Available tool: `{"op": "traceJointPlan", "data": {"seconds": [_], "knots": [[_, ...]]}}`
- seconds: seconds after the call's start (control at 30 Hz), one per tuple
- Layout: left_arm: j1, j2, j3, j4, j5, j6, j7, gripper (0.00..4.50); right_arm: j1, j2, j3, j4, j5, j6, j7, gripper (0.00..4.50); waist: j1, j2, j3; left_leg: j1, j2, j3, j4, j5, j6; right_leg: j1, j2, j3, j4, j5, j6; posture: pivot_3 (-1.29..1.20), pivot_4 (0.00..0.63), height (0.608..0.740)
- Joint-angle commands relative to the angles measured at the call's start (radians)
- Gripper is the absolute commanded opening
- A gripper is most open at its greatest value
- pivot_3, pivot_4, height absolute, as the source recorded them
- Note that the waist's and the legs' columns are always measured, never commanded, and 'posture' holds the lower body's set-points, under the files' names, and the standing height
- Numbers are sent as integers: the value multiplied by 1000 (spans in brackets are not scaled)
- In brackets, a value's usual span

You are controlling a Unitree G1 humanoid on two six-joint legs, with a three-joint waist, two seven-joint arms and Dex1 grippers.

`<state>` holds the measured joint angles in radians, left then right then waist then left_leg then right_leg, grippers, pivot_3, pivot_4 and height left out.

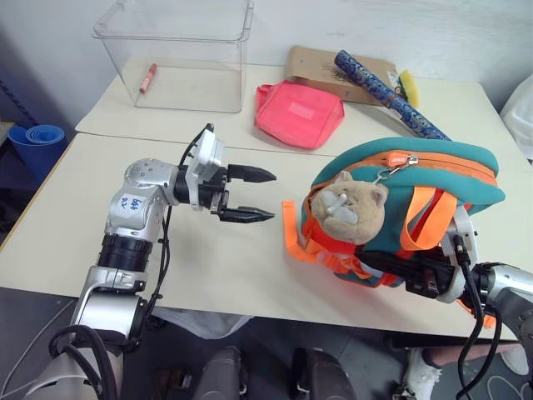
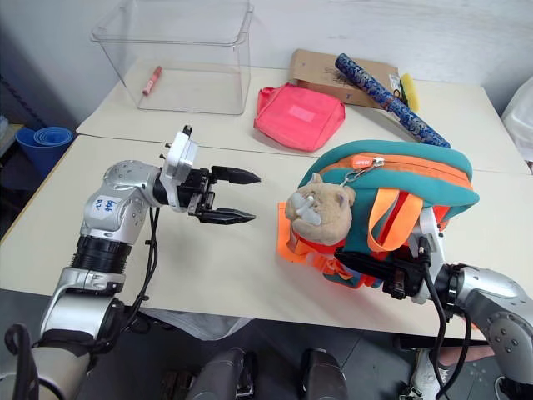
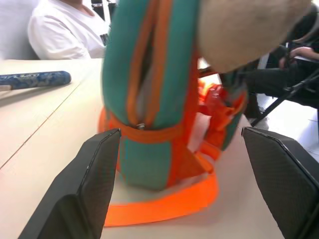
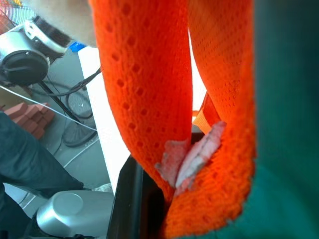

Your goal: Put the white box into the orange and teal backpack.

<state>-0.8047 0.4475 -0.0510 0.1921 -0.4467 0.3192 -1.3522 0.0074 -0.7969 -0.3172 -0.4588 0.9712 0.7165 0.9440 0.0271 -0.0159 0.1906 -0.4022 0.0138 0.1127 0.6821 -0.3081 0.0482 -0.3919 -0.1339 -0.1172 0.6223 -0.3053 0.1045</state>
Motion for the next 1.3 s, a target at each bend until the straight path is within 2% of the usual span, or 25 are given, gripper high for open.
{"op": "traceJointPlan", "data": {"seconds": [0.03,0.2,0.37,0.47,0.57,0.77,0.83,0.93,1.07,1.23,1.3], "knots": [[20,-46,-7,-149,-43,26,71,4068,-12,6,20,4,-3,-3,6,0,-2,0,0,0,0,0,0,0,0,0,0,0,0,0,0,0,150,740],[38,-144,-36,-221,-48,34,168,4068,-23,1,29,0,1,10,5,0,-5,0,0,0,0,0,0,0,0,1,1,-1,1,0,0,0,150,740],[40,-208,-73,-254,-57,39,197,4068,-28,-5,26,-5,10,22,0,0,-3,0,0,0,0,0,0,1,0,0,2,-1,1,0,0,0,150,740],[47,-221,-91,-250,-36,-3,195,3493,-30,-6,23,-11,17,28,-6,0,-3,0,0,0,0,0,0,1,0,0,2,-1,1,0,0,0,150,740],[47,-225,-69,-248,-63,-1,207,2558,-29,-3,18,-17,22,33,-16,0,-3,0,0,0,0,0,0,1,0,0,2,-1,0,0,0,0,150,740],[5,-144,-11,-151,-26,-45,212,812,-29,9,10,-22,28,32,-45,0,-3,0,0,0,0,0,0,1,0,0,2,-1,0,0,0,0,150,740],[-42,-108,26,-61,3,-84,243,441,-20,16,1,-26,32,29,-59,0,-3,0,0,0,0,0,0,1,0,0,2,-2,0,0,0,0,150,740],[-112,-32,46,105,84,-158,279,441,4,22,-19,-30,35,26,-73,0,-3,0,0,0,0,0,0,1,0,0,2,-2,0,0,0,0,150,740],[-151,59,-38,294,279,-321,327,441,53,31,-50,-36,38,13,-84,0,-2,0,0,0,0,0,-1,1,0,0,3,-4,1,0,0,0,150,740],[-153,1,-9,351,232,-286,334,441,104,55,-72,-49,37,-8,-99,0,3,0,0,-2,-2,-1,0,1,3,0,2,-11,3,1,2,0,150,740],[-112,16,-60,331,258,-282,261,441,126,69,-79,-55,33,-19,-105,0,-1,0,0,-2,-2,-1,0,1,3,0,1,-9,3,1,3,0,150,740]]}}
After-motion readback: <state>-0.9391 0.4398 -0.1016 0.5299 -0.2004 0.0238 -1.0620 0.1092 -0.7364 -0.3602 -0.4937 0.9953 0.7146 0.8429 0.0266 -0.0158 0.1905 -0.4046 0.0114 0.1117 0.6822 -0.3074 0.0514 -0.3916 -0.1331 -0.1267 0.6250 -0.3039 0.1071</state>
